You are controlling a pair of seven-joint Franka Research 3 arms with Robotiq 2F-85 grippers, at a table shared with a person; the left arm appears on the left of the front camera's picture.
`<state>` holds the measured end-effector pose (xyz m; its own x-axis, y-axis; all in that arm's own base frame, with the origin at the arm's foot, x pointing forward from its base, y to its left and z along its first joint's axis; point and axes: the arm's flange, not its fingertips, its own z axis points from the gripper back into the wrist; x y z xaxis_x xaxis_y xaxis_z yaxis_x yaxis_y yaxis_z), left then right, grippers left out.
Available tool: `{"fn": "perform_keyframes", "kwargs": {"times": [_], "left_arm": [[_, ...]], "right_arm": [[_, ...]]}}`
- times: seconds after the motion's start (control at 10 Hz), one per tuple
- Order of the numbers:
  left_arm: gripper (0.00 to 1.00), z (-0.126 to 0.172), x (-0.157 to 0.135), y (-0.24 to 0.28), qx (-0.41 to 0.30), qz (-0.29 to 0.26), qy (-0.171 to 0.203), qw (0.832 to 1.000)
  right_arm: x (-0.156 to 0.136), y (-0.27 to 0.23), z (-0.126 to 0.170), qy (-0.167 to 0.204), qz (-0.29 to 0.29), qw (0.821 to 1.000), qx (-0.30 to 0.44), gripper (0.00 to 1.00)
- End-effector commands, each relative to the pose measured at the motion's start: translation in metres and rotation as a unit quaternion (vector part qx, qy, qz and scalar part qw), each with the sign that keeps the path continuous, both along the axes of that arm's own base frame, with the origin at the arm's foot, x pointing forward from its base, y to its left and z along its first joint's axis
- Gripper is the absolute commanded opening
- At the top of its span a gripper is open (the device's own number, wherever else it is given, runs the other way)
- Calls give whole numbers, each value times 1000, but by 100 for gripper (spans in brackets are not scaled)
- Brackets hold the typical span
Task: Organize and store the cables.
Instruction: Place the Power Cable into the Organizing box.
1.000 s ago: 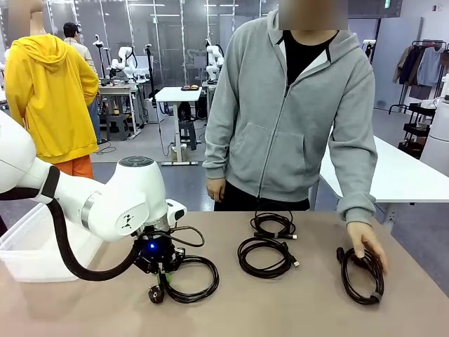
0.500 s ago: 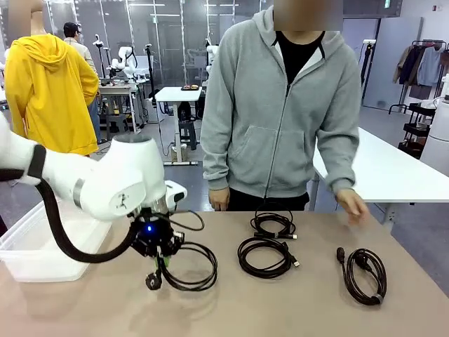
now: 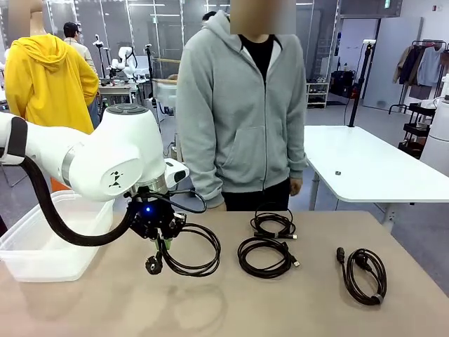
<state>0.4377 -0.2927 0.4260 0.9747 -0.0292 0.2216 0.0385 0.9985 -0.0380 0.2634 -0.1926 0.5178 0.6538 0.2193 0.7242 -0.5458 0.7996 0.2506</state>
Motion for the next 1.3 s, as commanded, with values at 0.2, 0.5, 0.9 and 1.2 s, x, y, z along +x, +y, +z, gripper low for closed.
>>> {"fn": "perform_keyframes", "kwargs": {"times": [0.2, 0.5, 0.9, 1.2], "left_arm": [[0, 3, 2, 4, -1, 4, -2, 1000], [18, 24, 12, 19, -5, -24, 23, 999], [18, 87, 40, 128, -22, -19, 4, 1000], [18, 111, 50, 255, -62, 36, -29, 997]], "right_arm": [[0, -1, 0, -6, 7, 1000, -1, 100], [0, -1, 0, -6, 7, 1000, -1, 100], [0, -1, 0, -6, 7, 1000, -1, 100], [0, -1, 0, -6, 7, 1000, -1, 100]]}}
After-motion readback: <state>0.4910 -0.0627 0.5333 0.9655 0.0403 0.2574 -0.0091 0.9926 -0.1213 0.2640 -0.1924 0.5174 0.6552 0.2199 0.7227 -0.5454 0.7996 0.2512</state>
